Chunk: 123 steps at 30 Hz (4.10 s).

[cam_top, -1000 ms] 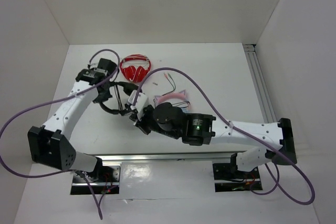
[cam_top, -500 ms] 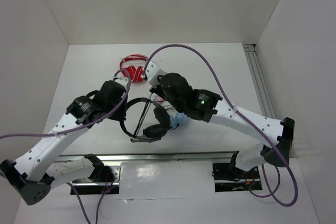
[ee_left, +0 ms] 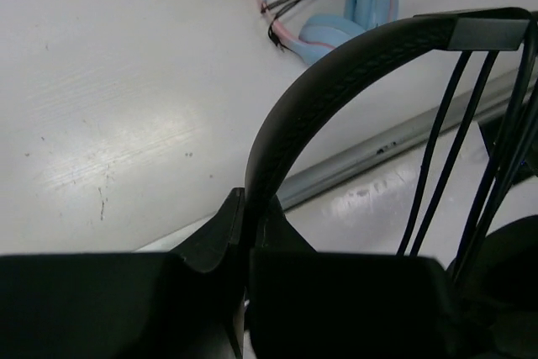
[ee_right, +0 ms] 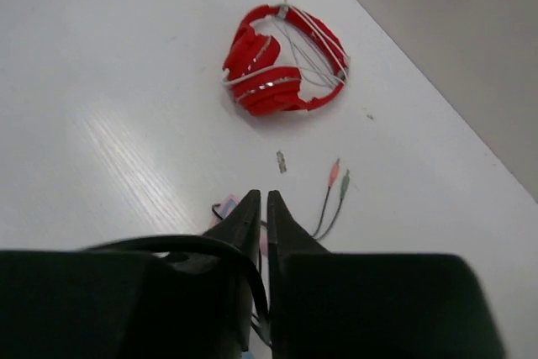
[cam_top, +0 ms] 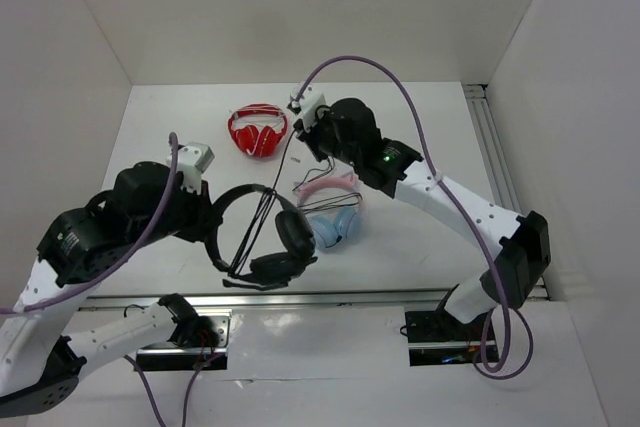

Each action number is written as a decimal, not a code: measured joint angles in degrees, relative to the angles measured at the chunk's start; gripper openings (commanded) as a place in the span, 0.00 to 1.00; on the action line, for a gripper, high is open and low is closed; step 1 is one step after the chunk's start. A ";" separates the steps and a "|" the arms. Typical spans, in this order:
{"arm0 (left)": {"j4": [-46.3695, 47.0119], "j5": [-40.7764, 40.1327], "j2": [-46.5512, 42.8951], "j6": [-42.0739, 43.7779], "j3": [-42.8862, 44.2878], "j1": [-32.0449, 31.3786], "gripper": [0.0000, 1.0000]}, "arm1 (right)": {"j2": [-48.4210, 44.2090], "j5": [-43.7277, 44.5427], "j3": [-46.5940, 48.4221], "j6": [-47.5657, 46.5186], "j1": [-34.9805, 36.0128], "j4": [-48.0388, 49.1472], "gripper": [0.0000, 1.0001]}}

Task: Wrap the headphones

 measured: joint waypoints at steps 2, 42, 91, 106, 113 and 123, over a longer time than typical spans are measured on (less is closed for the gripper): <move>-3.17 0.92 0.22 0.17 3.32 -0.11 0.00 | -0.02 -5.07 -3.17 2.38 -1.77 5.46 0.45; -15.63 -44.00 22.18 -24.35 41.03 5.42 0.00 | 10.95 -17.05 -34.95 29.92 24.52 56.61 0.00; 0.44 1.16 4.70 -1.31 12.26 -2.12 0.00 | -0.35 -14.69 1.29 5.57 -2.45 1.92 0.28; -10.03 -1.75 13.55 -4.87 35.17 -2.64 0.00 | 24.35 -33.66 -6.14 27.39 2.51 44.26 0.48; -13.38 -6.69 16.06 -8.96 39.78 -2.64 0.00 | 29.53 -33.79 -8.61 32.72 2.64 53.55 0.48; -14.64 -12.13 13.55 -14.58 37.68 -2.67 0.00 | 29.51 -34.23 -13.77 34.91 2.56 61.24 0.33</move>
